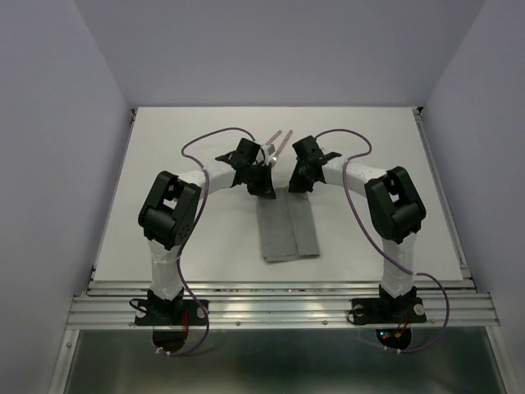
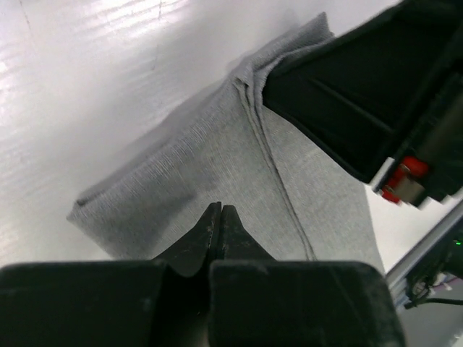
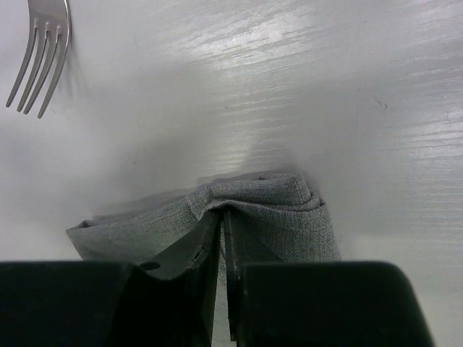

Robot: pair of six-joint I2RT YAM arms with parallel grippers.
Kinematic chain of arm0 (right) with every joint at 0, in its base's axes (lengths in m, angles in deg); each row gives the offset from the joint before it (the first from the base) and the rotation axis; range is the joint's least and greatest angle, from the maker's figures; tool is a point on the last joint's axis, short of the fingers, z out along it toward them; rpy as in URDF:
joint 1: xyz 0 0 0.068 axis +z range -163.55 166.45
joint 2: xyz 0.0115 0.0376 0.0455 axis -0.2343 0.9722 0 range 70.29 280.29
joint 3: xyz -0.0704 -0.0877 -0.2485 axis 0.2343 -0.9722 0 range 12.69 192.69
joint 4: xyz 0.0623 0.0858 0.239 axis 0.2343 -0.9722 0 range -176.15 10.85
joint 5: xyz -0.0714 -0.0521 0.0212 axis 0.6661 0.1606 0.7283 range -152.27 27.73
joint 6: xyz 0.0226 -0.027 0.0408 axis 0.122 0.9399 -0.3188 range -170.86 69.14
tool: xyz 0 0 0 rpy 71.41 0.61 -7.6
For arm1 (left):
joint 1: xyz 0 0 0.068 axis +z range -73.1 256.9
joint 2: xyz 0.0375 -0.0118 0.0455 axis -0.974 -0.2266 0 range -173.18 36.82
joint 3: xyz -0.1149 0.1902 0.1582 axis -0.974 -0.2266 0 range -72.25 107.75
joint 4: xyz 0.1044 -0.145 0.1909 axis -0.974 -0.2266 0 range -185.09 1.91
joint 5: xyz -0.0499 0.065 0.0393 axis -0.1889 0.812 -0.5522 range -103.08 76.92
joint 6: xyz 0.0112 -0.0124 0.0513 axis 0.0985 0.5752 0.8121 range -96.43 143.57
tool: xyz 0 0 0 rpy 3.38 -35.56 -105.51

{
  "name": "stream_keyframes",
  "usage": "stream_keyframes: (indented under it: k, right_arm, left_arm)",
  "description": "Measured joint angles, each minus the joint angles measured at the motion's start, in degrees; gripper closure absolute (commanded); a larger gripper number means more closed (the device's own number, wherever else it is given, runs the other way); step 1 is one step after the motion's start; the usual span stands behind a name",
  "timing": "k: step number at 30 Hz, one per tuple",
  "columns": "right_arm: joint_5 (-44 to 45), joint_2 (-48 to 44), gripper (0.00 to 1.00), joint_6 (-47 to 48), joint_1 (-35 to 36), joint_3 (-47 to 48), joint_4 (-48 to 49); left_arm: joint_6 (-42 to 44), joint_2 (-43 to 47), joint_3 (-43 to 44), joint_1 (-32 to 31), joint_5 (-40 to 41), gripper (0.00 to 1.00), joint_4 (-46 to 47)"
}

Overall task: Fold the napkin into a case and place the utensils inside
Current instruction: Smooth out the 2/3-rectangle-folded napkin at the center of the board.

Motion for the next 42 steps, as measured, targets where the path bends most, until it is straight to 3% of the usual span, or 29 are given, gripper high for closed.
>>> stream_keyframes:
  k: [8,18,28,42]
  right_arm:
    - [0.6,0.0,0.87,-3.7,0.0,-0.3,0.6]
    - [0.5,-0.1,0.87,-4.8,0.0,-0.7,0.9]
    - [0.5,-1.5,0.87,-5.1,0.0,-3.1,2.8]
    - [0.1,-5.8,0.82,-2.5,0.0,-4.9,-1.0]
  left_arm:
    - [-8.5,5.1,-6.9,-1.8,-2.2,1.00,7.9]
    - [-15.3,4.7,-7.6,-6.5,-2.3,1.00,15.1]
    - [-16.9,-1.6,-7.6,-6.7,-0.2,1.00,18.3]
    - [-17.3,-2.2,-8.3,-6.7,0.0,1.00,21.2]
